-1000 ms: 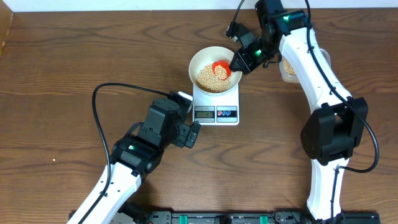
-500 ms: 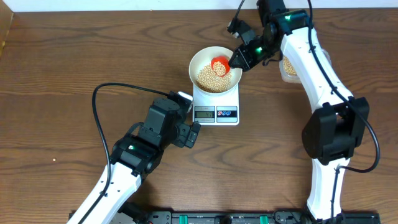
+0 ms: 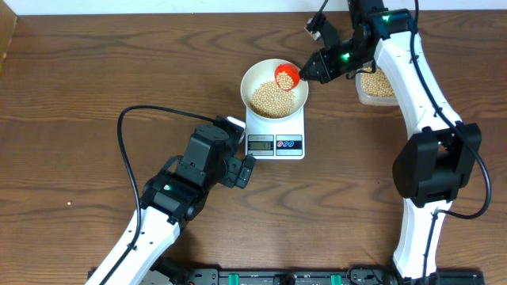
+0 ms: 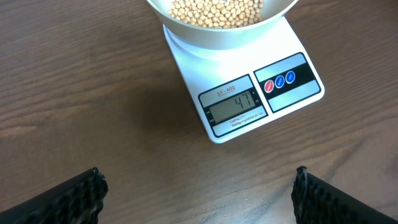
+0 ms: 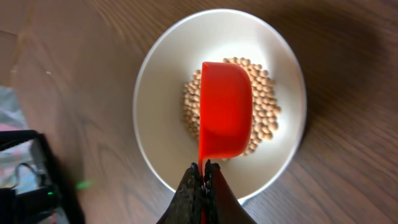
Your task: Scoop item into bowl and weigh 50g on scale
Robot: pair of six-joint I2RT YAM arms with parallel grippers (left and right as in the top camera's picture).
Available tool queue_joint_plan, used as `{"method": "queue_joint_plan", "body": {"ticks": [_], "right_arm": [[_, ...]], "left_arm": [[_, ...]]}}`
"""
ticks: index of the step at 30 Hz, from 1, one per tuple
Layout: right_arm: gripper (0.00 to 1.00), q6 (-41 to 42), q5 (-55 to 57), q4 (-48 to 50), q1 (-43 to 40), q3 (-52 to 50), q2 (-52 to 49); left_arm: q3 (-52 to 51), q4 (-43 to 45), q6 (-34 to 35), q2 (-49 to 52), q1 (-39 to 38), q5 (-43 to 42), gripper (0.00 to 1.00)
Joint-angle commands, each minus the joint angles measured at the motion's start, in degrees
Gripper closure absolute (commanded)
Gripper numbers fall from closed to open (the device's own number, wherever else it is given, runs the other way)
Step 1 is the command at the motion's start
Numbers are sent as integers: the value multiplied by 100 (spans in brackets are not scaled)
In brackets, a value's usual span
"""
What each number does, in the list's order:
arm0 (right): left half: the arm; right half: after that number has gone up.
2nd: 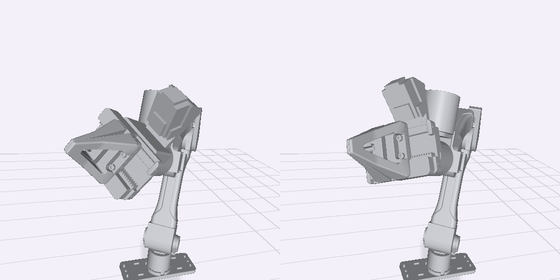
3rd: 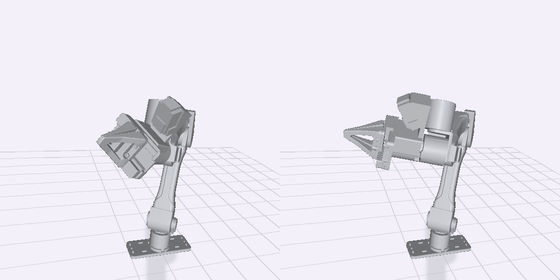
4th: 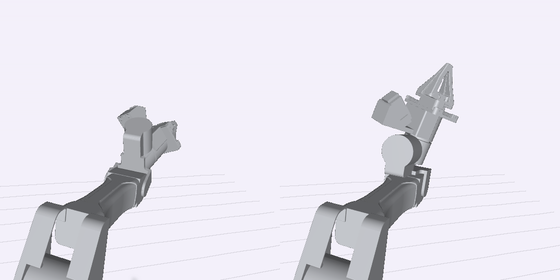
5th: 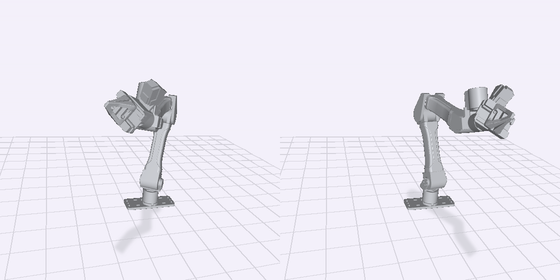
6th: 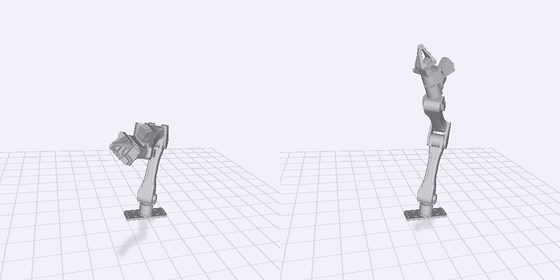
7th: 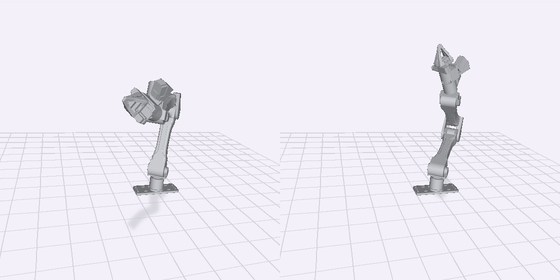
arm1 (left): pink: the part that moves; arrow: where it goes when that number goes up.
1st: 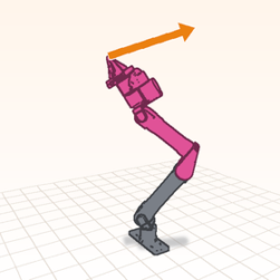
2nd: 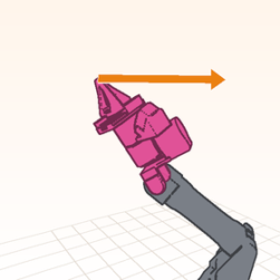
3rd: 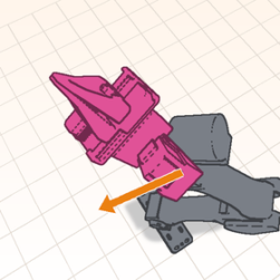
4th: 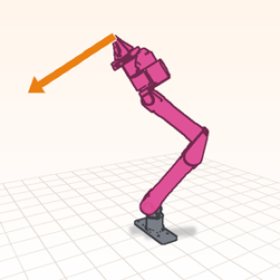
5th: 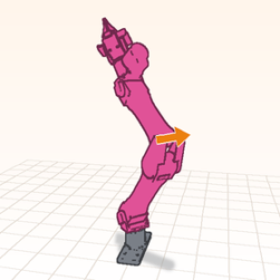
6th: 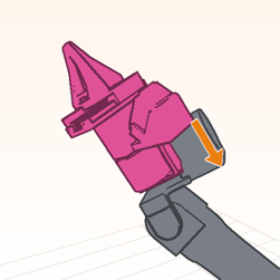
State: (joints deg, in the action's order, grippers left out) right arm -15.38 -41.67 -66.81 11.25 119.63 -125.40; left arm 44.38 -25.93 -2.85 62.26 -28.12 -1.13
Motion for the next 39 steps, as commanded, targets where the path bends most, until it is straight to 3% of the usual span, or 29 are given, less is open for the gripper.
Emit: {"method": "queue_joint_plan", "body": {"ticks": [1,15,39], "right_arm": [[99,76,-656,2,-116,142,232],[99,76,-1580,-20,-675,142,232],[99,52,-1587,-13,-785,142,232]], "left_arm": [[63,-15,-33,22,24,31,3],[63,-15,-33,22,24,31,3],[61,-15,-33,22,24,31,3]]}}
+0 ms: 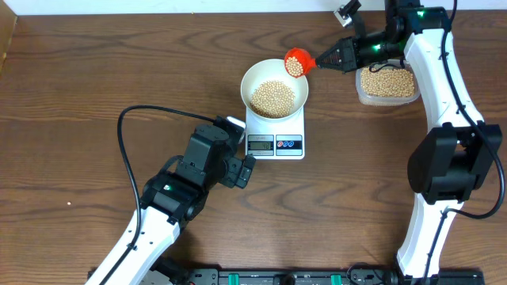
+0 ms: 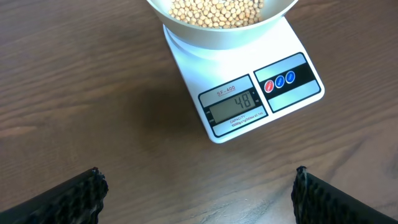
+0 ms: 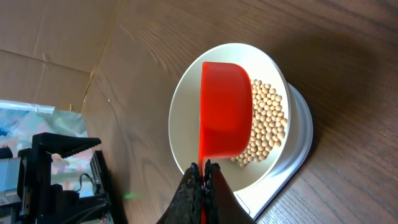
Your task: Scoop item into bowl and weigh 50g on scale
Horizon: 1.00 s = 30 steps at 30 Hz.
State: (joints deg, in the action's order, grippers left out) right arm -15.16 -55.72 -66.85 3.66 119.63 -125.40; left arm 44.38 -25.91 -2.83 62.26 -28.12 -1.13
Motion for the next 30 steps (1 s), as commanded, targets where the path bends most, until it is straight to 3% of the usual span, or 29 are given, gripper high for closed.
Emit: {"method": "queue_joint_plan", "body": {"ticks": [1,30], "right_arm": [[99,31,-181,-11,-26,142,232],[99,-216,-184,-605,170,142,232]], "left_arm": [[63,-17,-35,22,24,31,3],[63,-17,-35,22,24,31,3]]}}
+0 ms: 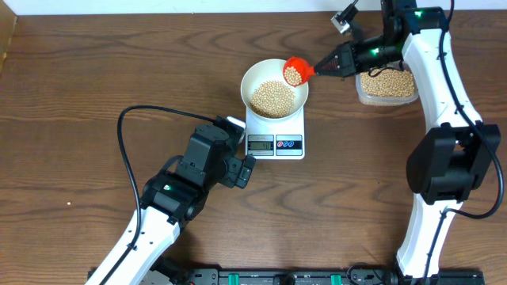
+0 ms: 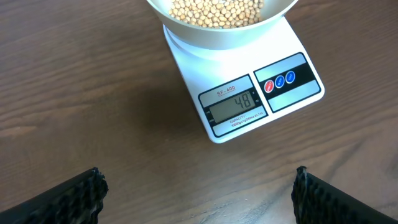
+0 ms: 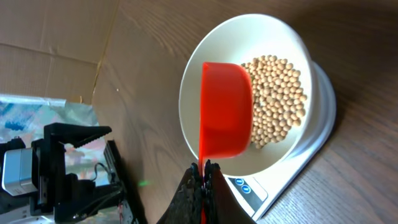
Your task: Scoop item into bowl and weigh 50g on scale
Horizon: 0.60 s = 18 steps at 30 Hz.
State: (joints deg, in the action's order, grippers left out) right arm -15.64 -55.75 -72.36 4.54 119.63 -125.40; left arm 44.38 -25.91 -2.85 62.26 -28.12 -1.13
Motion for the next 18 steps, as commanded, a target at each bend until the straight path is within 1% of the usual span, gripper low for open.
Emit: {"method": "queue_joint_plan", "body": {"ticks": [1,8,18], "right_arm": [[99,-184,-179,-74,92,142,232],[99,-205,-179,-212,114,142,232],[99,-592,-114,-251,114,142,232]], "left_arm": [[63,-17,-33,22,24,31,3],[63,-17,-33,22,24,31,3],[61,-17,-33,22,24,31,3]]}}
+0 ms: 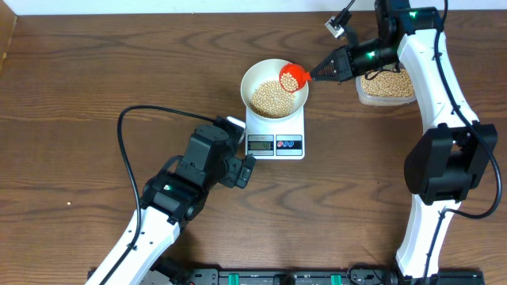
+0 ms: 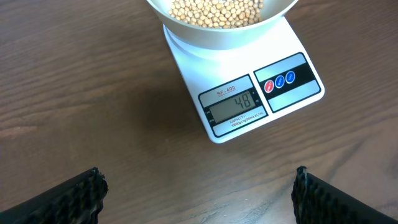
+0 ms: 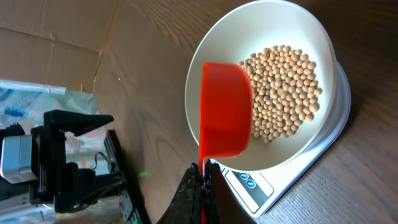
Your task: Scoop item into bowl and weigh 50g on scale
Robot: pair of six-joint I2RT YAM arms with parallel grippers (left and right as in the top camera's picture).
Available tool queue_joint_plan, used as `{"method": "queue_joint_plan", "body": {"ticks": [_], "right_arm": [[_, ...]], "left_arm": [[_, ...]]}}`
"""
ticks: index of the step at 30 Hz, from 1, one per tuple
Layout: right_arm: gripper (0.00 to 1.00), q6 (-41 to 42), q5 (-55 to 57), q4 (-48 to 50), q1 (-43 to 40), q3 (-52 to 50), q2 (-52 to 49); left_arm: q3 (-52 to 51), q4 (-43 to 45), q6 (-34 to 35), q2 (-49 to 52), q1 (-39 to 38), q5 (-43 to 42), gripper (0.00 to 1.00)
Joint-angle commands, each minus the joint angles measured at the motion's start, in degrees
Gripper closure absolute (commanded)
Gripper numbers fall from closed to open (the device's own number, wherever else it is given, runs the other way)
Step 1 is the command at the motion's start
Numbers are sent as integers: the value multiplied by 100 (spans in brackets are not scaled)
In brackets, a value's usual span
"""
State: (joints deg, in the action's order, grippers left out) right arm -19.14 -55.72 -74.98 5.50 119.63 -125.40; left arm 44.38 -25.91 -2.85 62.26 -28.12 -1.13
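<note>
A white bowl point(image 1: 261, 75) of tan beans point(image 1: 270, 98) stands on the white scale point(image 1: 276, 142), whose display point(image 2: 237, 105) reads 48. My right gripper point(image 3: 204, 173) is shut on the handle of the red scoop point(image 1: 292, 77), which hangs over the bowl's right rim with beans in it. In the right wrist view the scoop point(image 3: 225, 115) covers the bowl's left part. My left gripper point(image 2: 199, 186) stands open over bare wood, a little in front of the scale, nothing between its fingers point(image 2: 81, 196).
A clear tub of beans point(image 1: 386, 85) sits right of the scale, under the right arm. A black cable point(image 1: 135, 119) loops over the table on the left. The table's back edge runs close behind the bowl.
The right gripper has brought the scoop a little lower and further over the bowl's right rim. The display still reads 48. The left arm has not moved.
First the scoop was turned over above the bowl and the scale read 47. Then the right gripper held it behind the bowl's rim, the reading at 48. After that the scoop hung at the rim with beans in it, and now it sits further over the bowl.
</note>
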Motion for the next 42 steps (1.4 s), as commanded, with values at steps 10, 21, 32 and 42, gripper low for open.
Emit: {"method": "queue_joint_plan", "body": {"ticks": [10,21,32,42], "right_arm": [[99,-243,483,81,17,142,232],[99,-240,481,647,24,142,232],[99,-789,529,841,101,144,232],[99,-885,1311,789,422,144,264]], "left_arm": [[61,-17,-33,22,24,31,3],[61,-59,-33,22,24,31,3],[61,-59,-33,22,24,31,3],[61,-61,-33,22,24,31,3]]}}
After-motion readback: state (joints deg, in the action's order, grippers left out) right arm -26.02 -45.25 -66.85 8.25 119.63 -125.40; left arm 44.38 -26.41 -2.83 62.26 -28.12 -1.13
